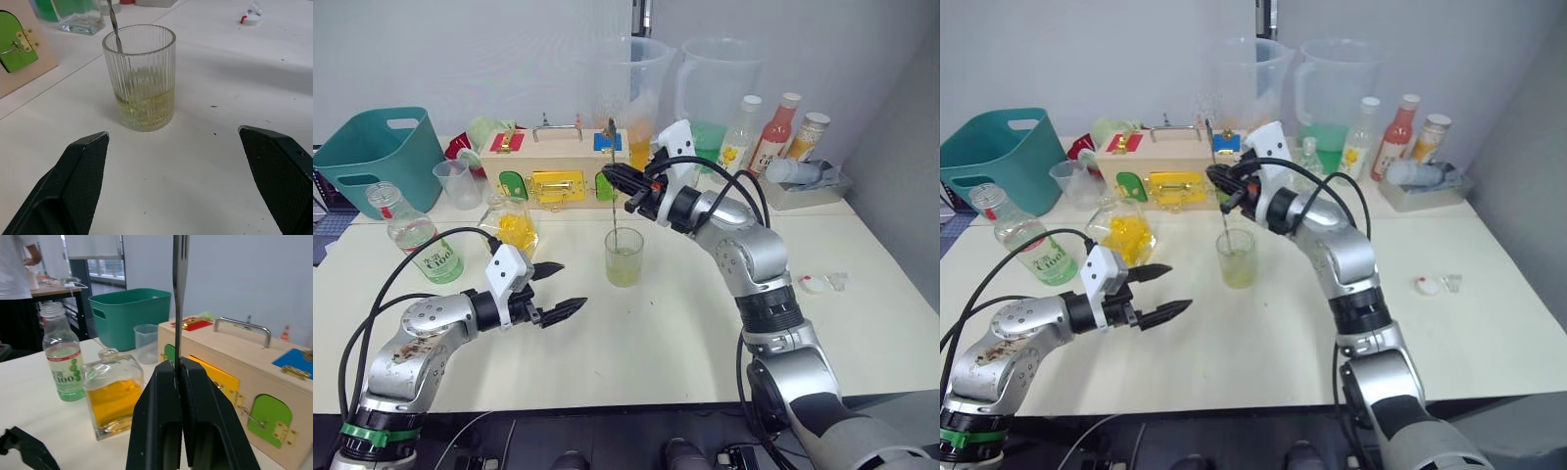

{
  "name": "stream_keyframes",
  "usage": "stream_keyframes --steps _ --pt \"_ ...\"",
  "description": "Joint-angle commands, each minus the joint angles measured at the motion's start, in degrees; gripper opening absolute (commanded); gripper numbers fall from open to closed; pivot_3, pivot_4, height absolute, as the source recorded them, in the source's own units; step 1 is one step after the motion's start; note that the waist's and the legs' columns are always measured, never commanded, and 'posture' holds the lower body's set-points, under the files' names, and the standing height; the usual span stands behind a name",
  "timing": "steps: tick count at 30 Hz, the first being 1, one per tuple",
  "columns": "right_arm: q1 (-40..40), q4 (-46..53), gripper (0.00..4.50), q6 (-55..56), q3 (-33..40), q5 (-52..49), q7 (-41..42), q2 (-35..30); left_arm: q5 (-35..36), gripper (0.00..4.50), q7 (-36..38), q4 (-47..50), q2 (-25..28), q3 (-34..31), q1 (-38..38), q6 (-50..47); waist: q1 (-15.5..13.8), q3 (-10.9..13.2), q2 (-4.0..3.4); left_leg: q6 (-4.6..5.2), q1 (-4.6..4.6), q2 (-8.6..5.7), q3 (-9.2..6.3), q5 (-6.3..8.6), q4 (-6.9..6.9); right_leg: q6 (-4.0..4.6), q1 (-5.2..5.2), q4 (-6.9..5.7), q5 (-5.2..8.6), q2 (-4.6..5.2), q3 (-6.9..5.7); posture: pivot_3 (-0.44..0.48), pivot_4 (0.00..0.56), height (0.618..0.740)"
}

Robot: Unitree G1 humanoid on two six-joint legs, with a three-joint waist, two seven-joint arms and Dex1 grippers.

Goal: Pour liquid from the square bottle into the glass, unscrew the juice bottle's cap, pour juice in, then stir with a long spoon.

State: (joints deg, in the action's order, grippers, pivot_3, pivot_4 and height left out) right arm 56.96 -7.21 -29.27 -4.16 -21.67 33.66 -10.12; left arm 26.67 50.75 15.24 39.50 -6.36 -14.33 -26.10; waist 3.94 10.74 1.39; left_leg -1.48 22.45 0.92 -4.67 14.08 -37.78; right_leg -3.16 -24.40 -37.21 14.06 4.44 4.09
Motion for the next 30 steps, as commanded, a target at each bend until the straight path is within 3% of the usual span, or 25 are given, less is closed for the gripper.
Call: stream_keyframes --steps 1,5,12,23,30 --pt "-0.9 8.0 0.00 -5.9 0.4 -4.6 1.4 0.0 -0.7 4.49 0.3 0.5 0.5 0.0 -0.9 1.7 -0.1 0.0 0.00 0.00 0.00 0.00 0.00 0.00 0.00 0.00 0.00 0.00 0.00 0.00 0.00 0.000 0.150 0.740" --pt "-3.0 13.8 0.00 -12.1 -0.6 -5.8 3.6 -4.3 -1.3 4.49 0.4 0.0 0.3 0.6 -1.2 2.3 -0.3 0.0 0.00 0.00 0.00 -0.02 -0.02 0.00 0.00 0.00 0.02 0.01 0.00 0.02 -0.01 0.000 0.150 0.740" --pt "-2.2 14.6 0.00 -13.2 0.0 -4.1 4.5 -9.1 -2.2 4.49 0.4 -1.4 0.1 1.3 -2.1 3.4 -0.1 0.0 0.00 0.00 -0.06 0.00 -0.01 0.00 0.00 0.00 0.05 0.02 0.00 -0.01 -0.01 0.000 0.150 0.740" --pt "0.0 13.1 0.00 -12.3 -0.8 -2.6 5.6 -11.5 -3.0 4.49 0.8 -2.5 0.5 1.1 -1.5 4.8 -0.3 0.0 0.00 0.00 -0.03 -0.01 -0.01 0.00 -0.01 0.00 0.05 0.02 0.00 0.01 -0.01 0.000 0.150 0.740" --pt "0.5 10.4 0.00 -8.5 -1.6 -1.2 4.4 -7.7 -3.3 4.49 1.0 -2.6 0.5 1.1 -1.2 5.0 -0.1 0.0 0.00 0.00 -0.04 0.00 0.00 0.00 -0.01 0.00 0.05 0.02 0.00 0.00 -0.01 0.000 0.150 0.740"
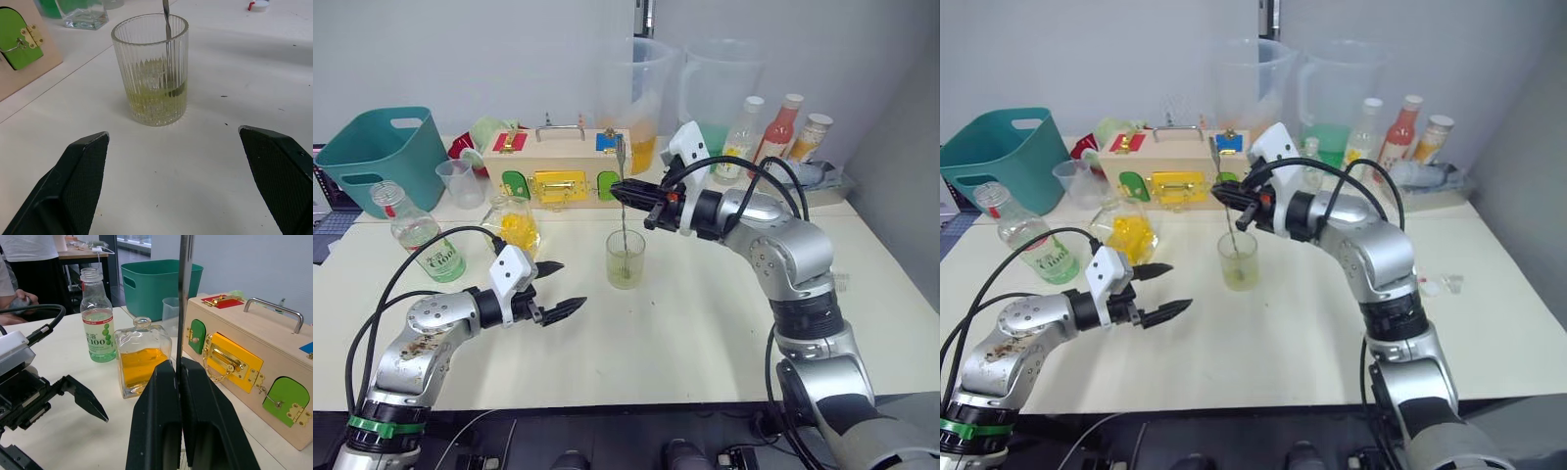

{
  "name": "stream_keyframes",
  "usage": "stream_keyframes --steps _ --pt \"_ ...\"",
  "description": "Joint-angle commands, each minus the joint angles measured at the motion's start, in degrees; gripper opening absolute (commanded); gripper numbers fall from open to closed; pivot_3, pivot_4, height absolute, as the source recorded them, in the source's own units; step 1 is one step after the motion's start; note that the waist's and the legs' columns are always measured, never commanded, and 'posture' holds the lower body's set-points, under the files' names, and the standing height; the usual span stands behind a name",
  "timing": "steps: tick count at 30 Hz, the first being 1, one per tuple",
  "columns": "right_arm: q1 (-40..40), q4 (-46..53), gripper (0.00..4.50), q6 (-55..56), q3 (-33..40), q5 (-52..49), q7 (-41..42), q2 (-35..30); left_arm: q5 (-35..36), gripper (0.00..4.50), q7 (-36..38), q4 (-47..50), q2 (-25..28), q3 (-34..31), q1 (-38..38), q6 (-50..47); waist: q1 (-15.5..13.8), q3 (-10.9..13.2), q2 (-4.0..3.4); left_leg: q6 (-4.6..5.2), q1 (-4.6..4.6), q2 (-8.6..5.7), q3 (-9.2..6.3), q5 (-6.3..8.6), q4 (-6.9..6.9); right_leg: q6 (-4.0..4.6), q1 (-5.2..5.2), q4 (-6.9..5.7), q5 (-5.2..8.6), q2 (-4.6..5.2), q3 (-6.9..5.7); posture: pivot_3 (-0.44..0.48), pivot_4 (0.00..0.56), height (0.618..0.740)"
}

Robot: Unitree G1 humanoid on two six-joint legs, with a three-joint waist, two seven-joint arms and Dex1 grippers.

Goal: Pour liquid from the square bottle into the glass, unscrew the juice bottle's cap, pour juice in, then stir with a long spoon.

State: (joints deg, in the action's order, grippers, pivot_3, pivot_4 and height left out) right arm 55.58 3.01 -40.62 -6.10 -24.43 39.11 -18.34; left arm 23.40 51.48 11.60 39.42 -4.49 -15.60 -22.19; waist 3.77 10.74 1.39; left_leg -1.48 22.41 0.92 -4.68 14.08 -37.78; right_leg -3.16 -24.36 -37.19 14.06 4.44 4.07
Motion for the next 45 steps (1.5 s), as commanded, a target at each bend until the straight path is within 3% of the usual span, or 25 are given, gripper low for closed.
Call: stream_keyframes --steps 1,9,15,24,30,40,45 --pt "2.0 -0.2 0.00 3.4 0.3 2.1 -1.5 0.9 0.0 4.49 0.2 1.3 0.5 -0.8 0.2 1.0 0.0 0.0 0.00 0.00 0.00 0.00 0.00 0.00 0.00 0.00 -0.01 0.00 0.00 0.00 0.00 0.000 0.150 0.740" --pt "4.0 -2.7 0.00 6.1 2.0 3.1 -3.9 4.0 -0.5 4.49 0.2 1.0 0.4 -0.5 0.5 1.3 0.0 0.0 0.00 0.00 0.00 0.00 0.00 0.00 0.00 0.00 -0.02 -0.01 0.00 0.00 0.00 0.000 0.150 0.740" --pt "4.7 -4.5 0.00 7.9 2.1 5.3 -5.0 2.8 -0.9 4.49 0.2 0.8 0.1 0.0 0.3 1.7 -0.1 0.0 0.00 0.00 0.01 -0.01 0.00 0.00 0.00 0.00 -0.01 -0.01 0.00 0.01 0.00 0.000 0.150 0.740" --pt "2.5 0.3 0.00 1.2 2.1 1.7 -0.8 0.0 -1.4 4.49 0.5 0.1 0.1 0.4 0.0 2.4 0.1 0.0 0.00 0.00 0.00 0.00 0.00 0.00 0.01 0.01 -0.01 -0.01 0.00 0.00 0.00 0.000 0.150 0.740" --pt "1.4 2.4 0.00 -1.6 3.5 -2.0 -1.2 2.3 -1.7 4.49 0.9 -0.2 0.2 0.6 0.0 2.7 0.2 0.0 0.00 0.00 0.00 0.01 0.00 0.00 0.01 0.00 -0.02 -0.01 0.00 -0.01 0.00 0.000 0.150 0.740" --pt "3.4 -4.9 0.00 8.7 2.7 4.9 -5.7 4.9 -1.7 4.49 1.2 -0.4 0.0 0.5 -0.2 2.5 0.1 0.0 0.00 0.00 0.01 -0.01 0.00 0.00 0.00 0.00 -0.01 -0.01 0.00 0.01 0.00 0.000 0.150 0.740" --pt "2.6 -3.2 0.00 5.9 2.2 3.7 -3.0 3.4 -1.8 4.49 0.9 0.2 -0.1 0.5 0.3 2.6 0.1 0.0 0.00 0.00 0.01 -0.01 0.00 0.00 0.01 0.01 -0.02 -0.01 0.00 0.01 0.00 0.000 0.150 0.740"
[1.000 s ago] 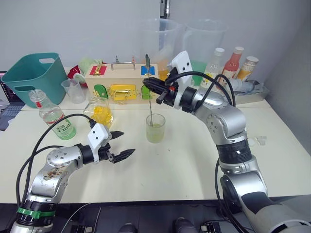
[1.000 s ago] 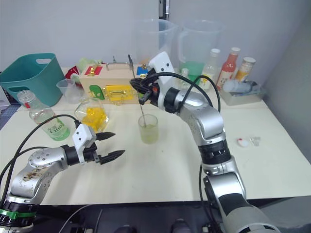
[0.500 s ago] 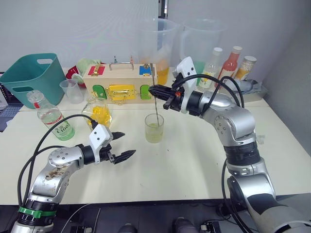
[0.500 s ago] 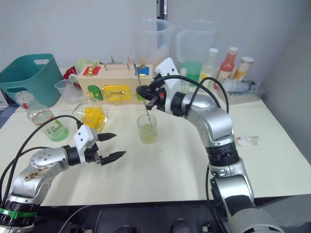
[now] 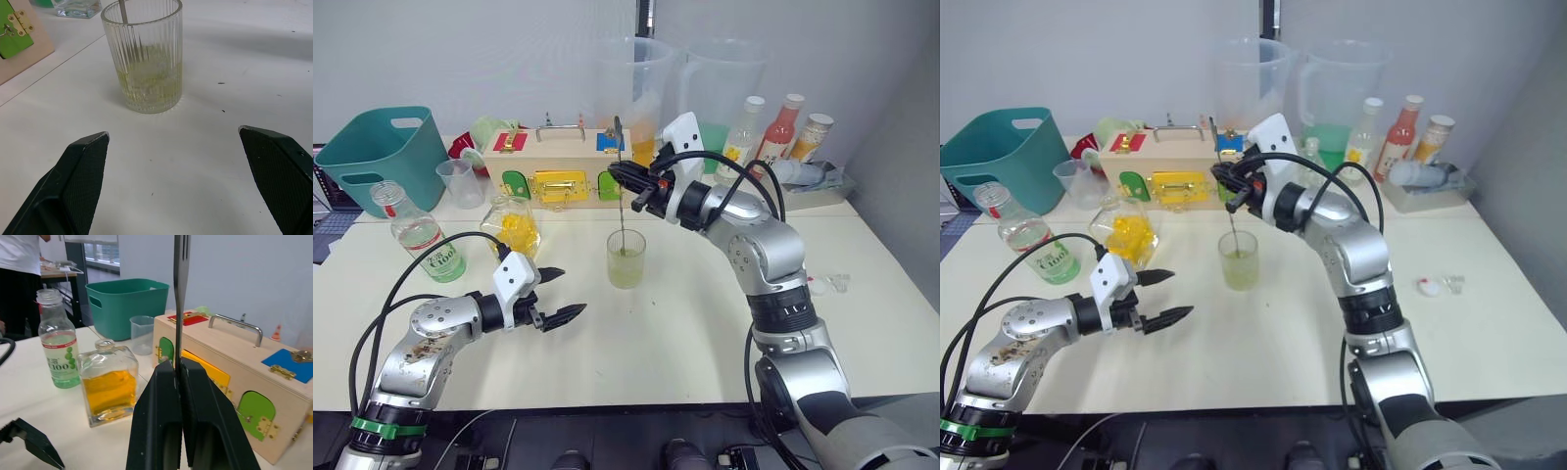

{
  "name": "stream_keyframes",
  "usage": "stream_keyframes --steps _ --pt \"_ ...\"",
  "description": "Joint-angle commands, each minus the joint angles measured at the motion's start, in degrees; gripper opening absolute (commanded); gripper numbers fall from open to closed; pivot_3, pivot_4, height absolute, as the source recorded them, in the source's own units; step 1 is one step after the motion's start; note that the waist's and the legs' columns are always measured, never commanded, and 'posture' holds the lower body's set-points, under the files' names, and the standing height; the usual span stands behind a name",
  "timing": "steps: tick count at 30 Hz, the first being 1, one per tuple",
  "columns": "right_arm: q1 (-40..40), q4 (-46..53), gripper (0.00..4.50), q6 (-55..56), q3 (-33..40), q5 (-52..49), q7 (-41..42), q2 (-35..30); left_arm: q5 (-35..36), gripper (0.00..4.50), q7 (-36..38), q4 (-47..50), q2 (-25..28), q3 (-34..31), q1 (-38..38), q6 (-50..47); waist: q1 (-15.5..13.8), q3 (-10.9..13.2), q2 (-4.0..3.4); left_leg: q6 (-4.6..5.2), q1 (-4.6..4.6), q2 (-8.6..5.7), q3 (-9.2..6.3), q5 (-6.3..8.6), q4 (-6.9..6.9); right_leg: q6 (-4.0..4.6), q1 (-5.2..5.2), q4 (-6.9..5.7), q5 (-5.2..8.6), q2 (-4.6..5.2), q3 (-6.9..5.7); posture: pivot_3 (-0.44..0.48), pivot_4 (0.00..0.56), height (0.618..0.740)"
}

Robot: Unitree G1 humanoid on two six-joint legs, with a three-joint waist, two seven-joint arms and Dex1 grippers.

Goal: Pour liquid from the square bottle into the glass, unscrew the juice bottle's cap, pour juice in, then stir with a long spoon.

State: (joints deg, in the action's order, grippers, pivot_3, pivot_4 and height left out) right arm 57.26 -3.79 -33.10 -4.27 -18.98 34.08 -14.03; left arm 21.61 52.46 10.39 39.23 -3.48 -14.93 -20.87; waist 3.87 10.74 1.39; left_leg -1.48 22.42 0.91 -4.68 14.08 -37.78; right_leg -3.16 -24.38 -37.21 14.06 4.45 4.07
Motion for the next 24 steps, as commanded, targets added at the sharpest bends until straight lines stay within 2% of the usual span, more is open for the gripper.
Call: stream_keyframes --steps 1,8,14,19,24 --pt "0.3 5.9 0.00 -4.4 1.0 -4.1 3.4 -1.7 0.2 4.49 0.1 1.6 0.0 -0.6 -0.3 1.3 0.0 0.0 0.00 0.00 0.00 0.00 0.00 0.00 0.00 0.00 0.00 0.00 0.00 0.00 0.00 0.000 0.150 0.740" --pt "-1.1 10.3 0.00 -10.7 2.5 -10.3 5.3 -2.1 0.1 4.49 0.4 1.2 -0.2 -0.4 -0.4 1.9 0.2 0.0 0.00 0.00 -0.01 0.01 -0.01 0.00 0.00 0.00 0.01 0.00 0.00 -0.01 0.00 0.000 0.150 0.740" --pt "-1.0 7.2 0.00 -4.9 0.3 -4.9 1.3 -0.2 -0.1 4.49 0.4 0.9 -0.2 -0.3 -0.6 2.2 0.1 0.0 0.00 0.00 -0.01 0.01 -0.01 0.00 0.00 0.00 0.00 0.00 0.00 -0.02 0.00 0.000 0.150 0.740" --pt "-0.1 4.5 0.00 -0.7 -1.4 0.0 1.3 -2.2 -0.1 4.49 0.3 0.9 -0.1 -0.4 -0.6 2.1 -0.1 0.0 0.00 0.00 -0.01 0.00 0.00 0.00 0.00 0.00 0.00 0.00 0.00 0.00 0.00 0.000 0.150 0.740" --pt "-0.6 5.9 0.00 -3.4 -1.0 -1.0 3.3 -4.6 -0.1 4.49 0.1 0.9 -0.1 -0.4 -0.6 2.1 -0.4 0.0 0.00 0.00 0.01 -0.01 0.00 0.00 0.00 0.00 0.01 0.01 0.00 0.01 0.00 0.000 0.150 0.740"
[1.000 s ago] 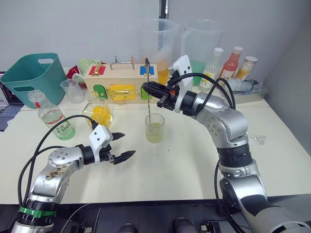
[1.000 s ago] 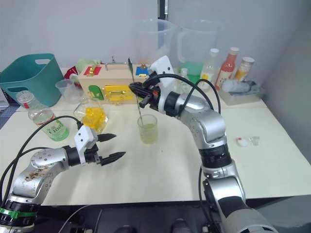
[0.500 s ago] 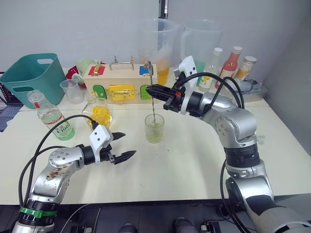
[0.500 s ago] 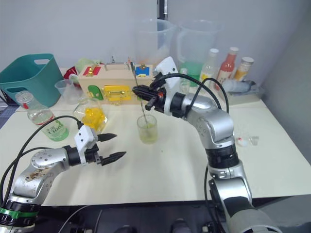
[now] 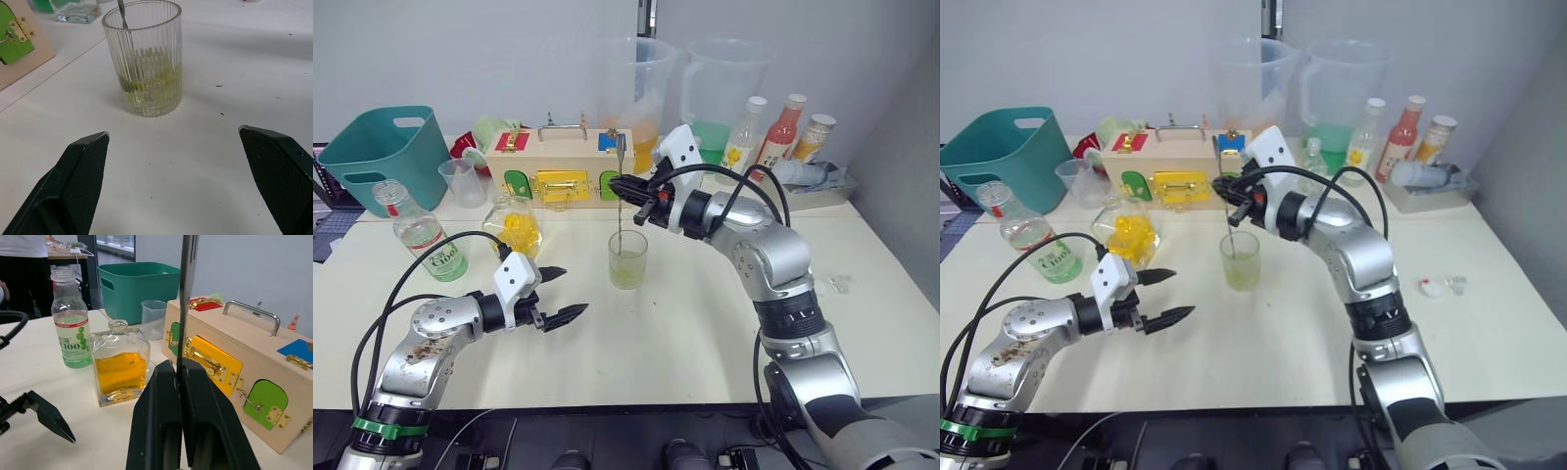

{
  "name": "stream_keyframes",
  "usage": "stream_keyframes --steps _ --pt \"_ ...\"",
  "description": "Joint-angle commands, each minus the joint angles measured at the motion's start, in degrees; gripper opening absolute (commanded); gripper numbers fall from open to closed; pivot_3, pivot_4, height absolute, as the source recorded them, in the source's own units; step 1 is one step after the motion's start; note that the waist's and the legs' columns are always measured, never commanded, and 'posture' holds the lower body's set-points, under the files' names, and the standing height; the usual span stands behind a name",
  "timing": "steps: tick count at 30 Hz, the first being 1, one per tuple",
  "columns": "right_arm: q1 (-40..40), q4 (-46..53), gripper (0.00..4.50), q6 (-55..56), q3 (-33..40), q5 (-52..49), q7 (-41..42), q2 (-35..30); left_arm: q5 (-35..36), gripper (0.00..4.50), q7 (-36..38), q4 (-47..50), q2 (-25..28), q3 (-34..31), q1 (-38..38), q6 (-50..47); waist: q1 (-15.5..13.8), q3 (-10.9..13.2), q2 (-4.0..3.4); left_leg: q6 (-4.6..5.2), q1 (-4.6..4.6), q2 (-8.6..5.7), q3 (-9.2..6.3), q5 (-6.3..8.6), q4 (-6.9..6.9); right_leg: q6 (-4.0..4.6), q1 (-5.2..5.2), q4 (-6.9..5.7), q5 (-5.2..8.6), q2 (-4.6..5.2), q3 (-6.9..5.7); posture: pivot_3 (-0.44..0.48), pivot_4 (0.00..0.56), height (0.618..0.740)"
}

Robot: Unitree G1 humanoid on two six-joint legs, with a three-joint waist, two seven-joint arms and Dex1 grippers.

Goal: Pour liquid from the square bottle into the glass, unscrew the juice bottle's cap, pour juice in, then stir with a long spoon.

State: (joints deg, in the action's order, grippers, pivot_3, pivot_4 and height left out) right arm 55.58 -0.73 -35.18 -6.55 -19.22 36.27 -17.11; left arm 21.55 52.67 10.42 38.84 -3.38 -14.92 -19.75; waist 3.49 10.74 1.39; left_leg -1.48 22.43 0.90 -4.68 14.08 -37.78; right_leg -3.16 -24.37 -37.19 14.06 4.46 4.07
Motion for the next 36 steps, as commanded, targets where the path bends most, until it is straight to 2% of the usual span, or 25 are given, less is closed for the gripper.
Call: stream_keyframes --steps 1,9,22,30,36 --pt "0.8 3.7 0.00 -2.8 1.9 -2.3 1.6 -1.5 0.0 4.49 -0.1 0.9 0.2 -0.5 -0.7 1.0 0.0 0.0 0.00 0.00 0.00 0.00 0.00 0.00 0.00 0.00 0.00 0.00 0.00 0.00 0.00 0.000 0.150 0.740" --pt "2.2 5.5 0.00 -5.5 6.6 -7.2 -0.6 0.4 0.4 4.49 -0.1 0.2 -0.2 -0.9 -1.5 1.2 0.1 0.0 0.00 0.00 -0.01 0.02 -0.01 0.00 0.00 0.00 0.00 -0.01 0.00 -0.02 0.00 0.000 0.150 0.740" --pt "4.3 6.5 0.00 -11.5 10.1 -10.4 -0.3 -4.8 3.3 4.49 -0.7 0.8 -1.6 -2.5 -2.8 -0.5 0.1 0.0 0.00 0.00 0.00 0.01 0.00 0.00 0.00 0.00 0.00 0.00 0.00 -0.01 0.00 0.000 0.150 0.740" --pt "3.6 8.7 0.00 -14.2 8.4 -10.1 1.8 -10.8 3.4 4.49 -0.7 0.6 -1.8 -2.0 -3.0 -0.1 0.1 0.0 0.00 0.00 0.00 0.01 0.00 0.00 0.00 0.00 0.00 0.01 0.00 -0.01 0.00 0.000 0.150 0.740" --pt "4.6 9.2 0.00 -14.9 9.2 -11.8 1.6 -11.1 2.7 4.49 -0.9 0.2 -2.2 -1.7 -3.7 1.0 0.0 0.0 0.00 0.00 0.00 0.02 0.00 0.00 0.00 0.00 0.01 0.02 0.00 -0.01 0.00 0.000 0.150 0.740"
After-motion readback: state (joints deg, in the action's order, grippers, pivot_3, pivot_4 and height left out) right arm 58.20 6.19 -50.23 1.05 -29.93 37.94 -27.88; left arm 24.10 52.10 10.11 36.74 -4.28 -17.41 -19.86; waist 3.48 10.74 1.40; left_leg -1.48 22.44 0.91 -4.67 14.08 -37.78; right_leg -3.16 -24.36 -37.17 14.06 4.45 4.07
